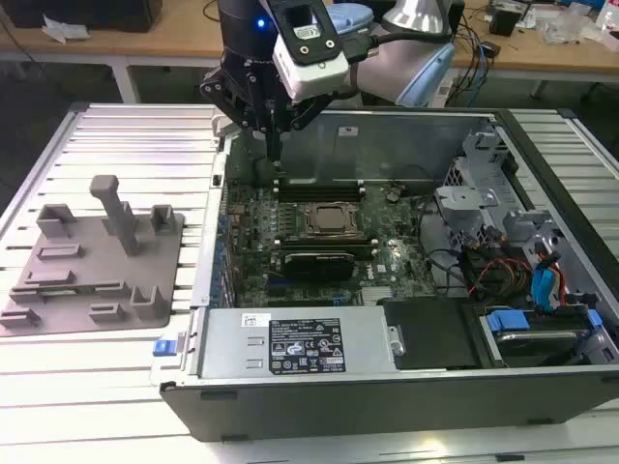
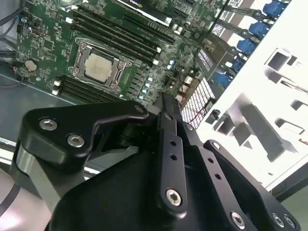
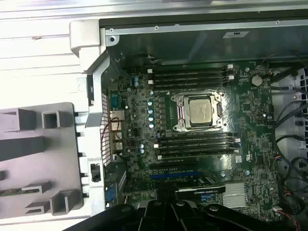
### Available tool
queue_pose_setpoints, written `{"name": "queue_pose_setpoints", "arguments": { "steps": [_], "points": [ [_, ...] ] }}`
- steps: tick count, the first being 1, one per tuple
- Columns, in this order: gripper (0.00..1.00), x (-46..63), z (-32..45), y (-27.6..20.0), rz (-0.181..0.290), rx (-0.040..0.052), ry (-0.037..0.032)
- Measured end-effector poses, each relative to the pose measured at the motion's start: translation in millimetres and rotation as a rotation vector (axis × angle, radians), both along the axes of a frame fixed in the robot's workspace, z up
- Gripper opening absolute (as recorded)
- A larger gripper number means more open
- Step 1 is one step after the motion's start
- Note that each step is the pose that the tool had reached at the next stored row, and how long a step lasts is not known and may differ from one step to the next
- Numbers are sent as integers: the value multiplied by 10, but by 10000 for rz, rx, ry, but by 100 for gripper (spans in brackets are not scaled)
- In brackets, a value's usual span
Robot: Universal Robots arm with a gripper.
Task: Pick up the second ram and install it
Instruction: 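Reach for the second ram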
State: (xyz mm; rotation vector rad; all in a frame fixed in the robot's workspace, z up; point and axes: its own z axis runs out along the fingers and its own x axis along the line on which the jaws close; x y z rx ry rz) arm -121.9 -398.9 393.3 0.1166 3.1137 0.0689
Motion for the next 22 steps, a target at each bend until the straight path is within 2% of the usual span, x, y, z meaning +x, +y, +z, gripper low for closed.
{"name": "queue_pose_setpoints", "arguments": {
  "steps": [8, 17, 22],
  "points": [
    [8, -24, -1, 0, -1, -1, 0],
    [8, -204, -10, 0, -1, 0, 0],
    [8, -257, -11, 0, 0, 0, 0]
  ]
}}
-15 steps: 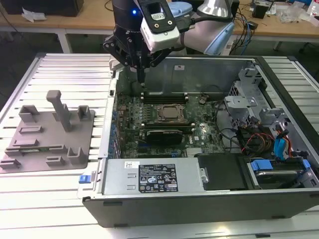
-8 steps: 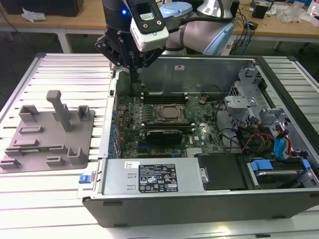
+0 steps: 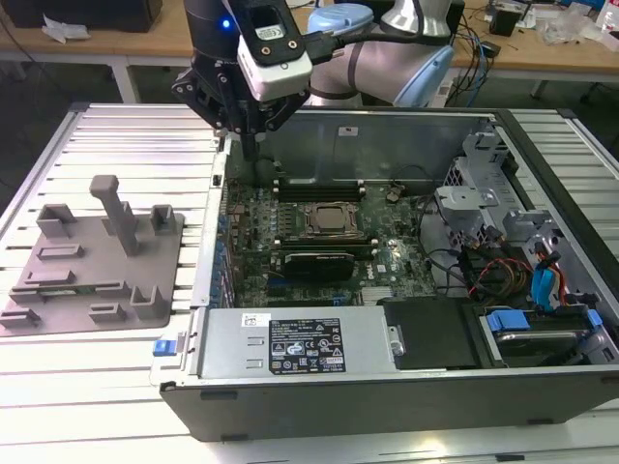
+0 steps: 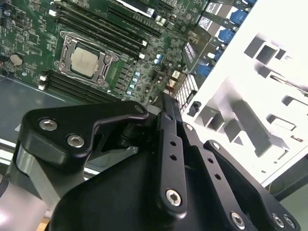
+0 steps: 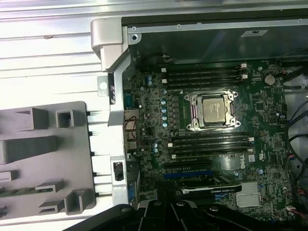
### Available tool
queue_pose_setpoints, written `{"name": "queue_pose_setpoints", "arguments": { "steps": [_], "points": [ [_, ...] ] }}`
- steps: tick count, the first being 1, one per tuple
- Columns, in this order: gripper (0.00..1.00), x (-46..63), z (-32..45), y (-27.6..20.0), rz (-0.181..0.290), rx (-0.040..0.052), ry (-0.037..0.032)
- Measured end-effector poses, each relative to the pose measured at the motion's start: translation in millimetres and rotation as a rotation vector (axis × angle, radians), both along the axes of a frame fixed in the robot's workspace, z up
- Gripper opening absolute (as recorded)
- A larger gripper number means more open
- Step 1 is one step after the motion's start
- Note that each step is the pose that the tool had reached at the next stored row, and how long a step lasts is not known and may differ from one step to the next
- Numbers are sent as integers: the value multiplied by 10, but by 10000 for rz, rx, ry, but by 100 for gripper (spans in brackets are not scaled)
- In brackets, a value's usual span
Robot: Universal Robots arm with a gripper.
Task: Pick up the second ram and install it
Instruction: 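Reach for the second ram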
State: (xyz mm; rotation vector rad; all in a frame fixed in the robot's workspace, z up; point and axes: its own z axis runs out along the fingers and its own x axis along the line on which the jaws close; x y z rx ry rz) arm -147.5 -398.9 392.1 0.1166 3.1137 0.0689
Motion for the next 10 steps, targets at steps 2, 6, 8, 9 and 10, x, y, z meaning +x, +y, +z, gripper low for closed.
{"name": "queue_pose_setpoints", "arguments": {
  "steps": [2, 6, 8, 9, 10],
  "points": [
    [8, -15, 0, 0, 0, 0, -1],
    [8, -58, 0, 0, 1, -1, 0],
    [8, -83, 0, 0, 0, 0, 0],
    [8, -110, 0, 0, -1, -1, 0],
    [8, -127, 0, 0, 0, 0, 0]
  ]
}}
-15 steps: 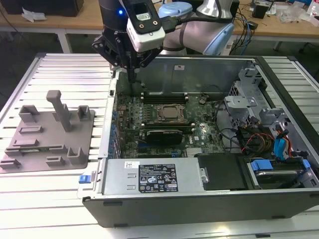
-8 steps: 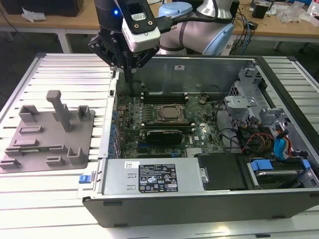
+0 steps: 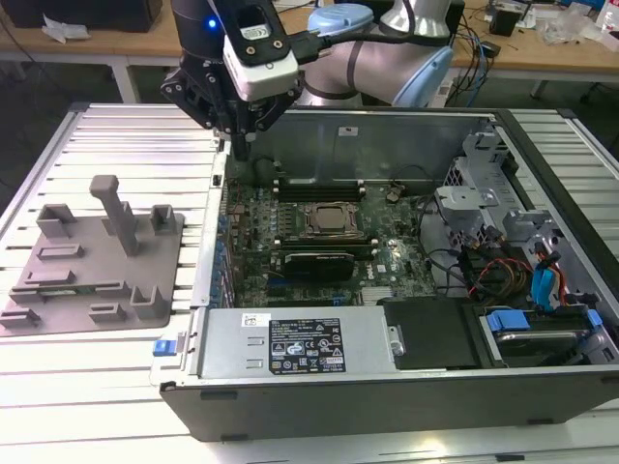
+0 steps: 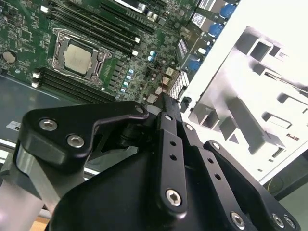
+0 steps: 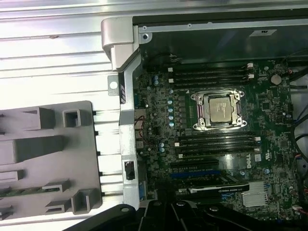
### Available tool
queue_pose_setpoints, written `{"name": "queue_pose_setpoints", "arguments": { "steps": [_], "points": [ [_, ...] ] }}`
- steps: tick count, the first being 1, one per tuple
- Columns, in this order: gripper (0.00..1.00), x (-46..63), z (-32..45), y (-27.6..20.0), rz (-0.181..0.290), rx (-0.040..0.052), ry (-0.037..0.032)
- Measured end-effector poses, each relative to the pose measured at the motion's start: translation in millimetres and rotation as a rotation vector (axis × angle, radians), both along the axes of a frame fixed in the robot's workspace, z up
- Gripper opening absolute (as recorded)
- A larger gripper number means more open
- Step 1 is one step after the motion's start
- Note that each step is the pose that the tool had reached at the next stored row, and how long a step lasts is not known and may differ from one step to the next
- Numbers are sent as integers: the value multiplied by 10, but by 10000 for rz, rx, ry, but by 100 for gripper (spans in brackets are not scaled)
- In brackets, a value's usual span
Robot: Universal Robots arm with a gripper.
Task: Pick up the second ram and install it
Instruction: 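Reach for the second ram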
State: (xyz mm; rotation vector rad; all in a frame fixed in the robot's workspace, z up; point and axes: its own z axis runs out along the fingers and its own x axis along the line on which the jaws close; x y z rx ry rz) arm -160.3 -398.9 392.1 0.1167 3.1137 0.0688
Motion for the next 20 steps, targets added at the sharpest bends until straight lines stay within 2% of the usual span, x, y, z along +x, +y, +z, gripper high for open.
{"name": "queue_pose_setpoints", "arguments": {
  "steps": [7, 18, 20],
  "points": [
    [8, -117, -1, 0, 1, 0, 0],
    [8, -202, -2, 0, 1, 0, 0],
    [8, -252, -2, 0, 1, 0, 0]
  ]
}}
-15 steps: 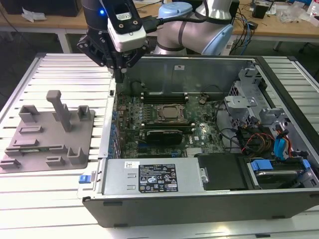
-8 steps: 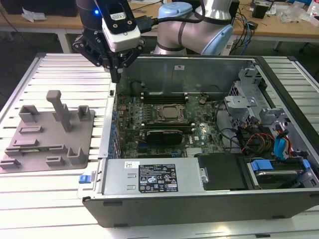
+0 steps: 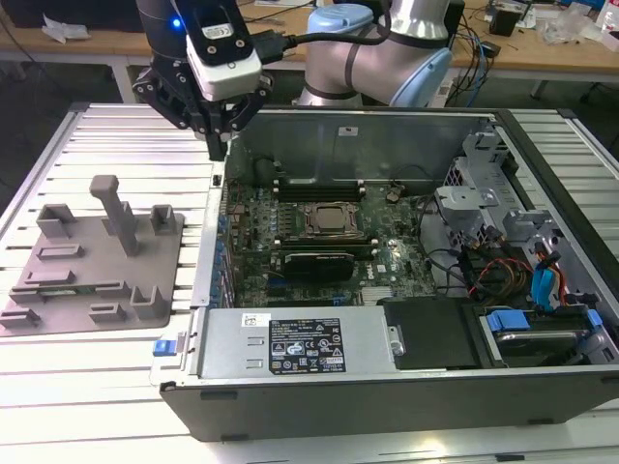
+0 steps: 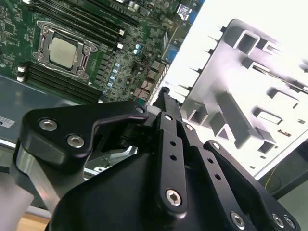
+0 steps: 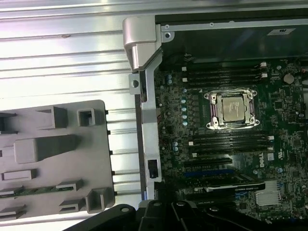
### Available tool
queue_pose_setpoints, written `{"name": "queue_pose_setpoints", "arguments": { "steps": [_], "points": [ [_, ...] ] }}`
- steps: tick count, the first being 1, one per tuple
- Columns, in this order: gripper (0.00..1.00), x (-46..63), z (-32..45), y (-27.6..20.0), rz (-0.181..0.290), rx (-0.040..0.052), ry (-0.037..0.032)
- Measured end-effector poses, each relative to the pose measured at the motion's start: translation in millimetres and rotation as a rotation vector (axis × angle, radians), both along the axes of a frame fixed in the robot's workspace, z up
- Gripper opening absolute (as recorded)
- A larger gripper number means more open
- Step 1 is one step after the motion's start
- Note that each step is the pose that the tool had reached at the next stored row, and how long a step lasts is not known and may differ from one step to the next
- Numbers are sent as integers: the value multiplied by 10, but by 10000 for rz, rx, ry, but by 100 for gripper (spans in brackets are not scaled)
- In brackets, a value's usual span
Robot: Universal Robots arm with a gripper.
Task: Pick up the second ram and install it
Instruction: 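Reach for the second ram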
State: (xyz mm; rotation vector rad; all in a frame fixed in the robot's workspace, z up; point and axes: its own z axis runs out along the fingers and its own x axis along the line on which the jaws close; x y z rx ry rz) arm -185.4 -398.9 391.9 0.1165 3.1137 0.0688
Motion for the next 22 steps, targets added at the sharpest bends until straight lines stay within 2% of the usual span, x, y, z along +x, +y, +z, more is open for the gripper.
{"name": "queue_pose_setpoints", "arguments": {
  "steps": [1, 6, 15, 22],
  "points": [
    [8, -53, -1, 0, 0, 0, 0],
    [8, -146, -3, 0, -1, 0, 0],
    [8, -411, -11, 0, 0, 1, 0],
    [8, -733, -17, 0, -1, 0, 0]
  ]
}}
